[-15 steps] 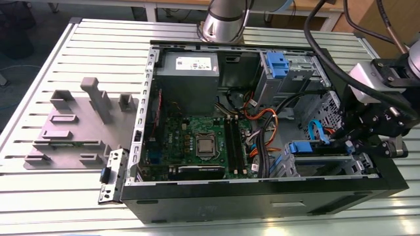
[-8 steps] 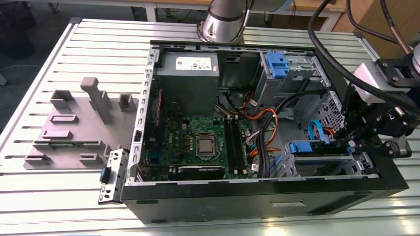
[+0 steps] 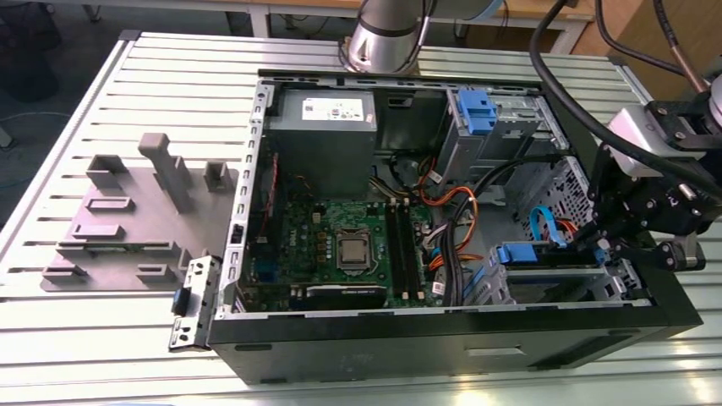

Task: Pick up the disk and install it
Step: 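Insert the second disk wire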

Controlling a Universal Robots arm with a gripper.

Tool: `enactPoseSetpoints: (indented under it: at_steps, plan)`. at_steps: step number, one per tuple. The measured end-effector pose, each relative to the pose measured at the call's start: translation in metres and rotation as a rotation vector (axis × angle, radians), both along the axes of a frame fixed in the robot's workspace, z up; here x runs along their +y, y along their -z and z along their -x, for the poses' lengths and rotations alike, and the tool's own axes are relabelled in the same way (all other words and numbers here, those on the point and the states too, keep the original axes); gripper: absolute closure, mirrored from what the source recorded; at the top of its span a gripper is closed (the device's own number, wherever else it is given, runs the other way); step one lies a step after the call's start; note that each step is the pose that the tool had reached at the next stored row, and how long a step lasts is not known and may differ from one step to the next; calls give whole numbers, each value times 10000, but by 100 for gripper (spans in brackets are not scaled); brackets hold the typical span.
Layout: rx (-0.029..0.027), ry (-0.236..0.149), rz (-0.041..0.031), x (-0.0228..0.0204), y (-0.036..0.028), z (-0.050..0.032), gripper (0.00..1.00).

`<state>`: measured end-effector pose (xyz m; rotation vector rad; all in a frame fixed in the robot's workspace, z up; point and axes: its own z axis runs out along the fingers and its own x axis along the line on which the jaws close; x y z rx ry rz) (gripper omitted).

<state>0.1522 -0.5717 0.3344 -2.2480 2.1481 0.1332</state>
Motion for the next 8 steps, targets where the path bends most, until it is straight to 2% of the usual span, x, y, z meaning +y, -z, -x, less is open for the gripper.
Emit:
enactPoseSetpoints:
  at_steps: [3, 5, 8]
  plan:
    - [0, 0, -1, 0, -40, 0, 84]
    - [0, 1, -5, 0, -41, 6, 84]
    - [-11, 0, -2, 0, -39, 68, 84]
